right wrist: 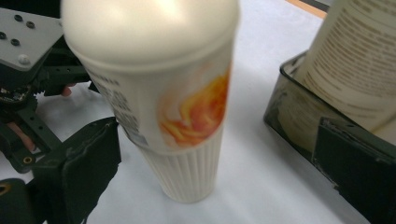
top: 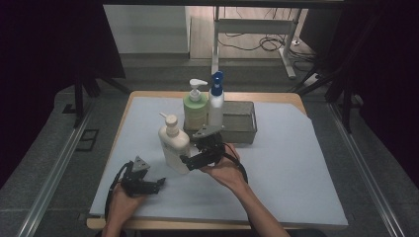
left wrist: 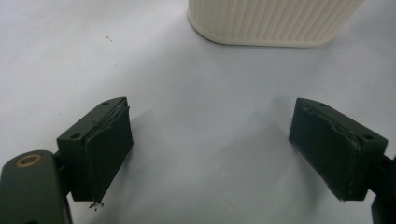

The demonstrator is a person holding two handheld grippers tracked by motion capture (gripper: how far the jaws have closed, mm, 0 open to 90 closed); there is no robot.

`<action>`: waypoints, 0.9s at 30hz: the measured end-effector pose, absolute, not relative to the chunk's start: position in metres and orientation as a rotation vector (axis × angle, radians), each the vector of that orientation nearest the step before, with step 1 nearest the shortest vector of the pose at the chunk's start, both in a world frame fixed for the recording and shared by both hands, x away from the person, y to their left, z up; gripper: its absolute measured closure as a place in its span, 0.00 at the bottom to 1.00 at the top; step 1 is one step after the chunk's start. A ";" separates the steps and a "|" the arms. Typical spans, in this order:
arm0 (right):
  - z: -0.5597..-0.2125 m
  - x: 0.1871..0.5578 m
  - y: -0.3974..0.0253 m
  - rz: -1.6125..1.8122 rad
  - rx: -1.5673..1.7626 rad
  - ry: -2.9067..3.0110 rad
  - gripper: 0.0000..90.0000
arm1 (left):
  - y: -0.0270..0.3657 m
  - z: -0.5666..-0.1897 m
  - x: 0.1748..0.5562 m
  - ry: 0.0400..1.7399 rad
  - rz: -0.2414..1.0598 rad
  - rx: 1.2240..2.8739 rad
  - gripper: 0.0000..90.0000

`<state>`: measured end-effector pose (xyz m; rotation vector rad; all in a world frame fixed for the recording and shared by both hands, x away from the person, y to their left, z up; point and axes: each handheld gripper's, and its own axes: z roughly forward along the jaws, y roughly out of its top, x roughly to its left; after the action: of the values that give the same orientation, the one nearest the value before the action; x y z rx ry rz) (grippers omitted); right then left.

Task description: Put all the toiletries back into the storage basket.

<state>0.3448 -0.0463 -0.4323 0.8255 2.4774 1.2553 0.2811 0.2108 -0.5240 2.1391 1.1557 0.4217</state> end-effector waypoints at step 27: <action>-0.426 0.345 -0.005 1.259 0.756 2.442 0.38 | 0.211 -0.524 0.281 1.158 0.419 2.136 0.15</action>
<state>0.3448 -0.0048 -0.4264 0.7559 2.4421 1.2587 0.2812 0.2109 -0.5240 2.1361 1.1578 0.4192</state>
